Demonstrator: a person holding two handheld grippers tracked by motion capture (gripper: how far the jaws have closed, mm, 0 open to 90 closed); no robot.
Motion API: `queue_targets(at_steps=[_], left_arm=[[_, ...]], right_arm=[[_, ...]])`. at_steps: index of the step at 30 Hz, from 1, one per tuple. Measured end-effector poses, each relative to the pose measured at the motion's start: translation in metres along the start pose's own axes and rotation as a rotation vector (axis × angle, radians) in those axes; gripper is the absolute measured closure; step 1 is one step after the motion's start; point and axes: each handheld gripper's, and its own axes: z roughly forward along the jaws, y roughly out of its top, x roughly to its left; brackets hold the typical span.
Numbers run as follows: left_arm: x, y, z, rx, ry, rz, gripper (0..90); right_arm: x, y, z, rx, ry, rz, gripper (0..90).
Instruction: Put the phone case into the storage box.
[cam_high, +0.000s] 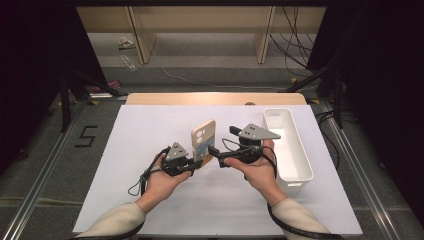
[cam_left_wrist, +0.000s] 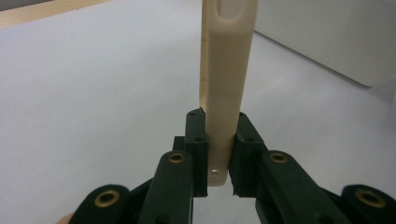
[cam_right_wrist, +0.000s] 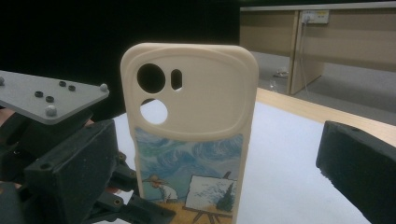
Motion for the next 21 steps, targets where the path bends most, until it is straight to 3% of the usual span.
queue_targets(at_steps=[21], left_arm=[[-0.012,0.004,0.009,0.001,-0.021,0.015,79.3]], right_arm=[[0.000,0.003,-0.001,-0.020,-0.014,0.010,0.2]])
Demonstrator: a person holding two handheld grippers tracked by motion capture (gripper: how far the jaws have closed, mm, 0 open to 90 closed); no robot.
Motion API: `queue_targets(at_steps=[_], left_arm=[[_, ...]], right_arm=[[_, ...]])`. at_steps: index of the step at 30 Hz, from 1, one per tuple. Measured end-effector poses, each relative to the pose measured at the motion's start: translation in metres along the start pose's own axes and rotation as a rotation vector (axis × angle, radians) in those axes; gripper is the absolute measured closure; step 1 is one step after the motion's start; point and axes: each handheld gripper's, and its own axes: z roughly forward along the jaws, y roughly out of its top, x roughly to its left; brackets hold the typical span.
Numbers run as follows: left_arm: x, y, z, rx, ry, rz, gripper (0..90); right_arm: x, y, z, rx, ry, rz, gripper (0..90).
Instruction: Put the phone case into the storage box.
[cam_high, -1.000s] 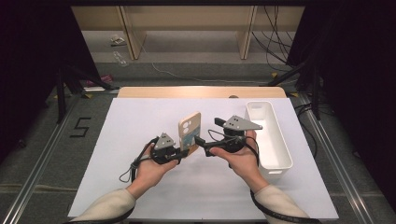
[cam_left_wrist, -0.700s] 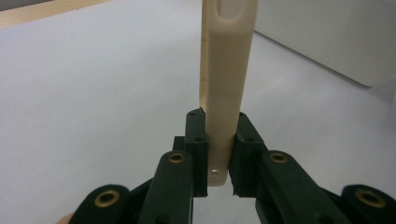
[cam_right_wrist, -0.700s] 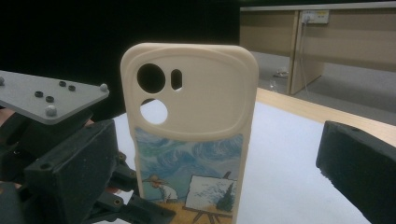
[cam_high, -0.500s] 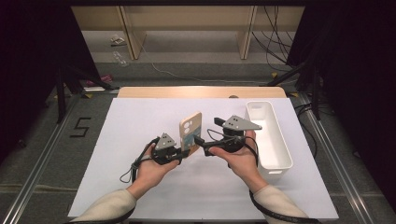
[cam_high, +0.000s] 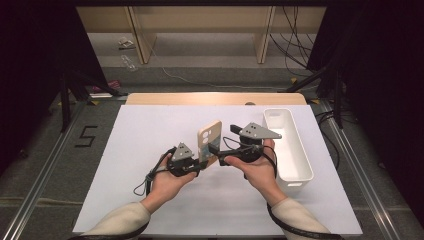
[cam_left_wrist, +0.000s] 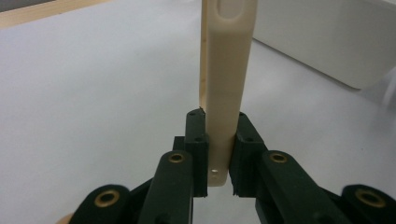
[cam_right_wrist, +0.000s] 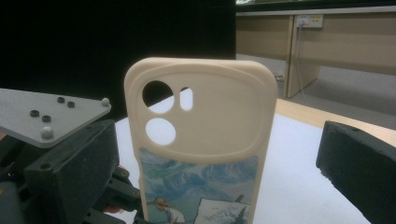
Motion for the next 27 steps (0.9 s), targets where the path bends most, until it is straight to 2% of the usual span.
queue_targets(at_steps=[27], left_arm=[[-0.0050,0.0002,0.0038,0.007,-0.011,0.005,79.3]], right_arm=[[0.0010,0.0001,0.0009,0.000,-0.012,-0.001,0.2]])
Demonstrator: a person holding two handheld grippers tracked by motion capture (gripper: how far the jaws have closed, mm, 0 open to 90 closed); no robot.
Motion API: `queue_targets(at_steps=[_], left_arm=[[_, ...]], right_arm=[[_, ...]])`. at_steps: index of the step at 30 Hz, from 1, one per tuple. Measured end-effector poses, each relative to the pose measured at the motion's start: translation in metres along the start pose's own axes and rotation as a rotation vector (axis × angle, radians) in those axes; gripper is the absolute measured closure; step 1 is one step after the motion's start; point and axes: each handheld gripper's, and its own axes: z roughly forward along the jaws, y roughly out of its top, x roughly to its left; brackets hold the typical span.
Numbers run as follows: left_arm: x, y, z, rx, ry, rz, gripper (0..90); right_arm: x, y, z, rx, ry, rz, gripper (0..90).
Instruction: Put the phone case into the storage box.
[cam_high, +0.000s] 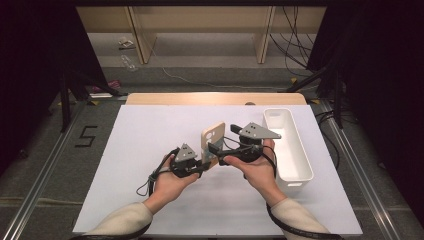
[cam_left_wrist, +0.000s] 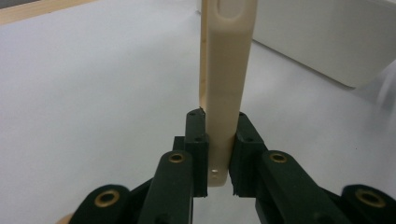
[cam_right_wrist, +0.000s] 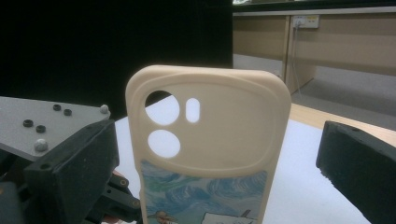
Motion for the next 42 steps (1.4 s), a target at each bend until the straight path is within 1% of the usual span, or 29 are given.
queue_targets(at_steps=[6,16,22,30,42], left_arm=[[-0.002,0.000,0.001,-0.001,0.000,0.001,79.3],[-0.006,0.001,0.005,0.004,-0.009,0.008,79.3],[-0.008,0.001,0.006,0.006,-0.012,0.012,79.3],[-0.010,0.001,0.008,0.009,-0.015,0.015,79.3],[-0.014,0.002,0.010,0.010,-0.018,0.013,79.3]], right_arm=[[0.000,0.000,0.001,-0.001,-0.012,0.002,0.2],[0.000,0.000,0.000,0.000,-0.015,0.003,0.2],[0.000,0.000,0.000,0.000,-0.032,0.001,0.2],[0.000,-0.001,0.001,-0.002,-0.029,0.004,0.2],[0.000,-0.001,0.001,-0.002,-0.040,0.005,0.2]])
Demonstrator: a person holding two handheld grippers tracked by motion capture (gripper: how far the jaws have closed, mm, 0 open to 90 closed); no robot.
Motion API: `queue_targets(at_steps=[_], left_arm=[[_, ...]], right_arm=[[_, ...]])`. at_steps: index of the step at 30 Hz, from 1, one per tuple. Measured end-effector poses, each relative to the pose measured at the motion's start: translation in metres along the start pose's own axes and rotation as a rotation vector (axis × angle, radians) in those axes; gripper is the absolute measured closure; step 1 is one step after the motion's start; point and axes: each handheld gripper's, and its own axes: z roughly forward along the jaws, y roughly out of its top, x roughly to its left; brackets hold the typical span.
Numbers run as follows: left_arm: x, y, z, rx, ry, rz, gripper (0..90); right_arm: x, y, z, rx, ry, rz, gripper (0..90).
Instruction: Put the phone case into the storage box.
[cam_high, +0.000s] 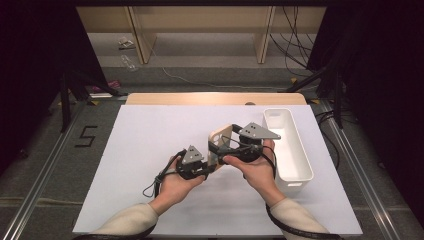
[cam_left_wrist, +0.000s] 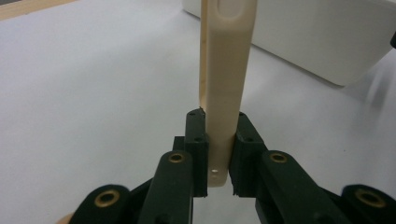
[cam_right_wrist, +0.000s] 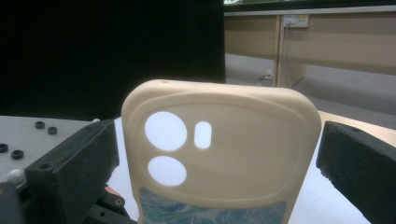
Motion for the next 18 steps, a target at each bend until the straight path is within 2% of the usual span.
queue_targets(at_steps=[18], left_arm=[[-0.0048,0.0005,0.0014,0.005,-0.007,0.008,79.3]], right_arm=[[0.0002,-0.0010,0.0009,0.002,-0.006,0.007,0.7]])
